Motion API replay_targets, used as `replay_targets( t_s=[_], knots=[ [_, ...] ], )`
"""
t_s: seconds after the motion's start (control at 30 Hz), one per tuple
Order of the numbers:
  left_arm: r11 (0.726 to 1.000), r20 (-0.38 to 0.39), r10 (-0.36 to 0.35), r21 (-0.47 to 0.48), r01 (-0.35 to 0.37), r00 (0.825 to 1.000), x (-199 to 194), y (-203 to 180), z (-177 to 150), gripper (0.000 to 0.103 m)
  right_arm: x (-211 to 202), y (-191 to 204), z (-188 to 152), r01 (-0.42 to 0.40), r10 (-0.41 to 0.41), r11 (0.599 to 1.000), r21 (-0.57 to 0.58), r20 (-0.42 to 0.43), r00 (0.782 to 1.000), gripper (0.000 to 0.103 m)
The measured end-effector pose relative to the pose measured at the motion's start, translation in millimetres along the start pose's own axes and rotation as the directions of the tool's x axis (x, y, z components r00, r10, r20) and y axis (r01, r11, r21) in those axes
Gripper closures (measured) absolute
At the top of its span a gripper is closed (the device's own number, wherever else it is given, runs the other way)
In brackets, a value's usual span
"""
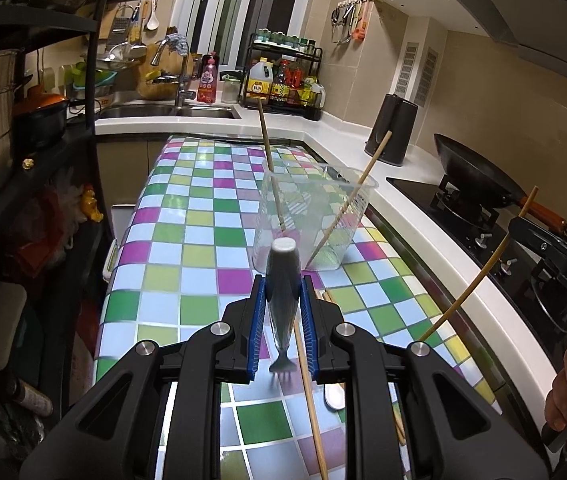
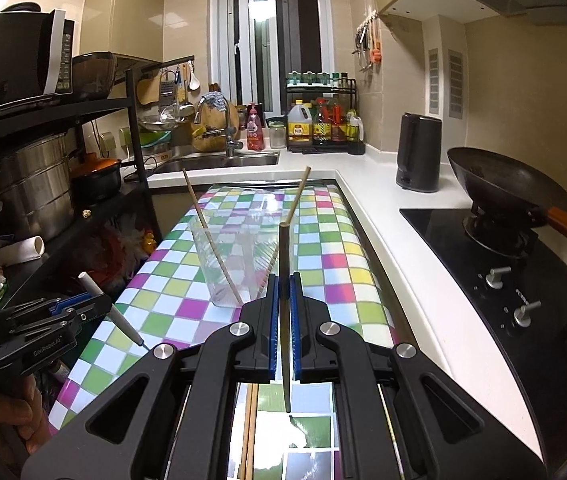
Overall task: Organize utensils
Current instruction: 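Lift the fork and chopstick and carry both over the container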
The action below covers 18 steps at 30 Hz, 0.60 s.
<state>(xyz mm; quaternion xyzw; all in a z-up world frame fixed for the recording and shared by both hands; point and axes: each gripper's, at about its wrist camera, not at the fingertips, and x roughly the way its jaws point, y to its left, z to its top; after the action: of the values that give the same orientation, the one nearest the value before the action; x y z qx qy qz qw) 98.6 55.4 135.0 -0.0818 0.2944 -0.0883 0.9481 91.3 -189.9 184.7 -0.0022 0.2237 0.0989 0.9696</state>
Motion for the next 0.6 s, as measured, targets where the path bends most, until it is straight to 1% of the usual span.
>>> replay_targets(
  t_s=[0.1,0.2,0.33,0.43,0.6],
  knots=[
    [1.0,-0.013,0.003,0.004,-0.003,1.0,0,-1,14,0.085,4,0,11,-0.012,0.012,1.0,0.0,0.007,1.0,0.097],
    [1.0,-0.028,-0.015,-0.011,0.015,1.0,-1,-1,31,0.085,12,-1,24,-0.03,0.03,1.0,0.005,0.008,1.0,0.097],
    [0.999,-0.024,-0.031,-0.019,0.03,0.999,-4,-1,54,0.085,17,-2,43,-0.055,0.055,0.998,0.008,0.016,0.998,0.097],
    [0.998,-0.013,-0.06,-0.033,0.06,0.998,-5,0,75,0.085,18,-1,61,-0.085,0.084,0.996,0.013,0.038,0.996,0.097],
    [0.995,0.042,-0.098,-0.016,0.098,0.994,-8,-8,118,0.085,16,2,105,-0.117,0.116,0.993,0.003,0.117,0.986,0.097]
  ],
)
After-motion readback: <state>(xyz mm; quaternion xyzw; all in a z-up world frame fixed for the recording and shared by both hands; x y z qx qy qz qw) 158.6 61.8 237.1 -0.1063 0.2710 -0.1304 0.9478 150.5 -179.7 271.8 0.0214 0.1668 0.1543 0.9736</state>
